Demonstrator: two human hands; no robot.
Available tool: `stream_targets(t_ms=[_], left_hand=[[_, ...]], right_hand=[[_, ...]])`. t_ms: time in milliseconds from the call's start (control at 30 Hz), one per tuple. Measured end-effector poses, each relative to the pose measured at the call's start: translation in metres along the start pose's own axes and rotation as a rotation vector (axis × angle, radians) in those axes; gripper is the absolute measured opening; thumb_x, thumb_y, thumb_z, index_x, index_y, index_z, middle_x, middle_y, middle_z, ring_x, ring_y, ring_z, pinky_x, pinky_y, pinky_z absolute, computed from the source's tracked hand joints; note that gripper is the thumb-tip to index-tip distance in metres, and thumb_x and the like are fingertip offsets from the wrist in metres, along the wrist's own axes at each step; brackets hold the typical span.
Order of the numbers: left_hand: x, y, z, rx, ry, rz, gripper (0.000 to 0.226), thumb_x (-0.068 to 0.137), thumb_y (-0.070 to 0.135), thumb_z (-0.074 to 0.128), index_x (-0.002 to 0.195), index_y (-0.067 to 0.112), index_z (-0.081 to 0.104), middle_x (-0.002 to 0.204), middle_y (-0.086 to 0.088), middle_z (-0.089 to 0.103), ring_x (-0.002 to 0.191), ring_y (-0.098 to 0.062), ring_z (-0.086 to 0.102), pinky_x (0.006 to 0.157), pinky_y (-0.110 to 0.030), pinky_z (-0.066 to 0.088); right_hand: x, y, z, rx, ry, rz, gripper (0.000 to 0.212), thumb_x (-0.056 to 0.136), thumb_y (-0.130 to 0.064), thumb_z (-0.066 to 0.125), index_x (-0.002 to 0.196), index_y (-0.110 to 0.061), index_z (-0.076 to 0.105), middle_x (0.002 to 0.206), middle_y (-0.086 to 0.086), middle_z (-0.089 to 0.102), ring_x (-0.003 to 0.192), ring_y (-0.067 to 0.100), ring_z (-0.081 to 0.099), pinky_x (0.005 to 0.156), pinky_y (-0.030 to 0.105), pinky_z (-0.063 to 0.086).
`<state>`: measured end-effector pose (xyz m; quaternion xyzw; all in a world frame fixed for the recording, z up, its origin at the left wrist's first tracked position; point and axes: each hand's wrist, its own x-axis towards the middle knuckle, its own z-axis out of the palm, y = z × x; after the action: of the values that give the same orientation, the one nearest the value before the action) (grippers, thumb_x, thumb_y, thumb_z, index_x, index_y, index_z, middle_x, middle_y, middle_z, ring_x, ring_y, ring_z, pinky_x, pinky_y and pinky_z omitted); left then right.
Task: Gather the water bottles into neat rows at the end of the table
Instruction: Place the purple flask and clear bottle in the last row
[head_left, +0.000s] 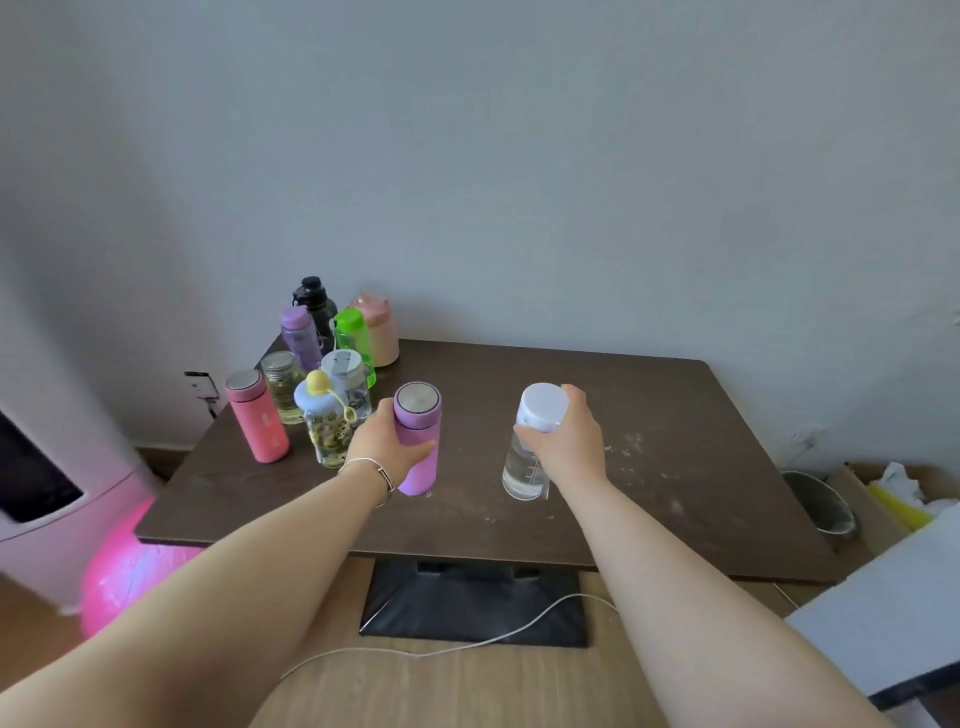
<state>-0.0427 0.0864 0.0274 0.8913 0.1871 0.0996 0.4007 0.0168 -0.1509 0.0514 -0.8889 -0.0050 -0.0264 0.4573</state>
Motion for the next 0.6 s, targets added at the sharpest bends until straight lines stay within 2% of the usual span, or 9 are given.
stream_targets(t_ms=[200,367,600], left_hand=[[0.003,-0.069,-0.052,-0.012,0.008,-0.049,0.055,0.071,0.037,0.078,0.116,0.028,0.050,0.105,0.006,0.064,0.095,-0.021,0.060,0.081,-0.036,0.051],[0.011,-0.133,-0.099,0.044,-0.026,-0.078,0.048,0.072,0.033,0.079,0.107,0.025,0.046,0.097,0.005,0.060,0.087,-0.022,0.058,0.071,-0.032,0.046],[0.043,-0.204,-0.155,0.050,-0.072,-0.077,0.061,0.072,0.032,0.080,0.121,0.023,0.046,0.106,0.002,0.061,0.092,-0.020,0.057,0.076,-0.030,0.046]], right_hand=[[-0.019,-0.040,0.074,-0.012,-0.047,-0.025,0.082,0.073,-0.035,0.081,0.141,-0.027,0.035,0.130,0.000,0.052,0.116,0.025,0.053,0.087,0.039,0.051],[-0.038,-0.073,0.151,-0.022,-0.108,-0.005,0.083,0.072,-0.037,0.082,0.140,-0.028,0.034,0.130,0.000,0.053,0.115,0.025,0.053,0.089,0.044,0.054],[-0.058,-0.113,0.245,-0.018,-0.123,0.009,0.081,0.073,-0.035,0.083,0.138,-0.027,0.036,0.129,0.001,0.054,0.115,0.025,0.054,0.090,0.044,0.053]])
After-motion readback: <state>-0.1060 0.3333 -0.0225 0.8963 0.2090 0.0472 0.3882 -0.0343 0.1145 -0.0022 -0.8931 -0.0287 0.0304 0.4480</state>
